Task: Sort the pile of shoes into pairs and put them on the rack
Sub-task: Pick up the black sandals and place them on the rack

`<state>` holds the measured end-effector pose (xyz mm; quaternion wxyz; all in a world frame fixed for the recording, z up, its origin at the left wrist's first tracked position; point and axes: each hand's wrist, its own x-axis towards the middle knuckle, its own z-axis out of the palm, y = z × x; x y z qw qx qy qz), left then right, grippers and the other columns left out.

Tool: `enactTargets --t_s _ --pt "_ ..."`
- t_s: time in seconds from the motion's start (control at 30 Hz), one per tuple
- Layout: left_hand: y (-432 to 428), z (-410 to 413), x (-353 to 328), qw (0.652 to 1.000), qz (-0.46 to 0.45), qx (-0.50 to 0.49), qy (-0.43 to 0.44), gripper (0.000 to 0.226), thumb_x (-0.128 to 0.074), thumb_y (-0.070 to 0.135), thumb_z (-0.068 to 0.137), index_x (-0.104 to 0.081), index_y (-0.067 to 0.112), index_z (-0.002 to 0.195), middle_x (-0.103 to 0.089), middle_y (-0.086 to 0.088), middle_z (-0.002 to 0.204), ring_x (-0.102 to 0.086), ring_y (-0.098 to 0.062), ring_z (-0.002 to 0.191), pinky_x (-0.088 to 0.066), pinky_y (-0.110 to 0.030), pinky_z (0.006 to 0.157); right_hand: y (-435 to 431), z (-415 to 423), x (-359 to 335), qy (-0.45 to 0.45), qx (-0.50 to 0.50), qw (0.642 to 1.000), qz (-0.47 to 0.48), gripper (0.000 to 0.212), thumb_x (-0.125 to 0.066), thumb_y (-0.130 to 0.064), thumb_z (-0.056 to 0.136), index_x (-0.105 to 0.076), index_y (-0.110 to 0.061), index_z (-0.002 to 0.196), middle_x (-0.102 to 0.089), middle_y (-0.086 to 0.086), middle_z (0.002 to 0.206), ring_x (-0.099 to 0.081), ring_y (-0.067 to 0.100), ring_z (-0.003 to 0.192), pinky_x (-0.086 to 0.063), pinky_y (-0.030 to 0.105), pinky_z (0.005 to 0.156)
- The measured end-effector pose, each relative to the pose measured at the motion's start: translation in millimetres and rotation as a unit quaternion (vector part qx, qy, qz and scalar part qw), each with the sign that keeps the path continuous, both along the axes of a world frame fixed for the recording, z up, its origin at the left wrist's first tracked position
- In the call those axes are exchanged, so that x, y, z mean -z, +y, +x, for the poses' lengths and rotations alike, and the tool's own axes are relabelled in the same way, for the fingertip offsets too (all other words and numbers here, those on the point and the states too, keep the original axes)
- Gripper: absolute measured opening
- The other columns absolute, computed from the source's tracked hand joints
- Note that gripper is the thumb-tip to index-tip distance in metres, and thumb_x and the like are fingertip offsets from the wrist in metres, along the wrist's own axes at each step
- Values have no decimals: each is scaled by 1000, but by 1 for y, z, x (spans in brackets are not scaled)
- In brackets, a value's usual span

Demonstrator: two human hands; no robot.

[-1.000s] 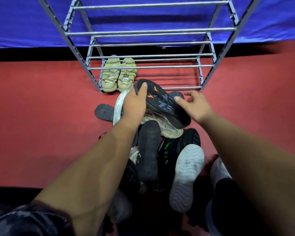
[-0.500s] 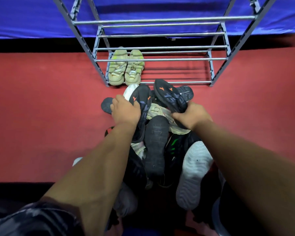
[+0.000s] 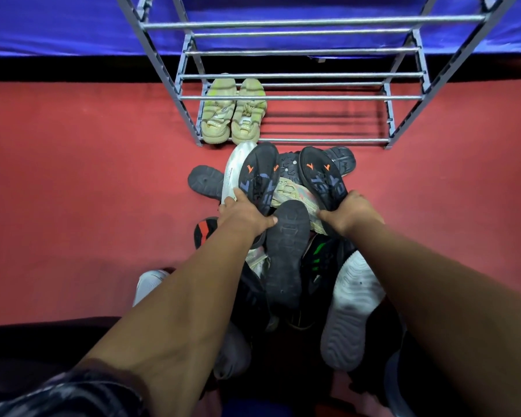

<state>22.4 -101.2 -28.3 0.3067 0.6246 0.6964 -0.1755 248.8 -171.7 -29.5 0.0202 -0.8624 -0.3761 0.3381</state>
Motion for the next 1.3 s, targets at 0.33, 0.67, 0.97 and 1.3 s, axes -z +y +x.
enactTargets --t_s 0.33,0.67,0.97,1.3 --pt "-15 -8 -8 998 0 53 31 151 -87 67 70 9 -1 165 -34 -19 164 -33 -37 152 -39 -47 120 1 -3 -10 -28 19 999 17 83 -82 -64 68 -61 -8 126 -66 17 123 -65 36 114 -55 39 92" --pt "8 25 -41 987 36 -79 -139 89 -70 64 51 -62 13 124 -65 -7 119 -63 -33 110 -58 -43 95 8 15 -41 -12 120 972 202 49 -72 -57 69 -75 -16 96 -57 5 96 -62 32 94 -55 39 89" --pt "47 92 -45 974 68 -70 -206 107 -66 61 70 -37 0 153 -47 -19 147 -47 -40 135 -47 -53 110 60 71 -12 -21 170 963 208 76 -59 -77 75 -76 -4 86 -72 19 87 -70 38 90 -59 48 84" --pt "107 152 -1 983 94 -15 -159 108 -59 54 97 3 1 167 -18 -24 169 -16 -41 156 -20 -48 126 138 111 9 -21 158 960 231 70 -67 -58 90 -57 -1 130 -59 22 131 -57 42 123 -48 47 107"
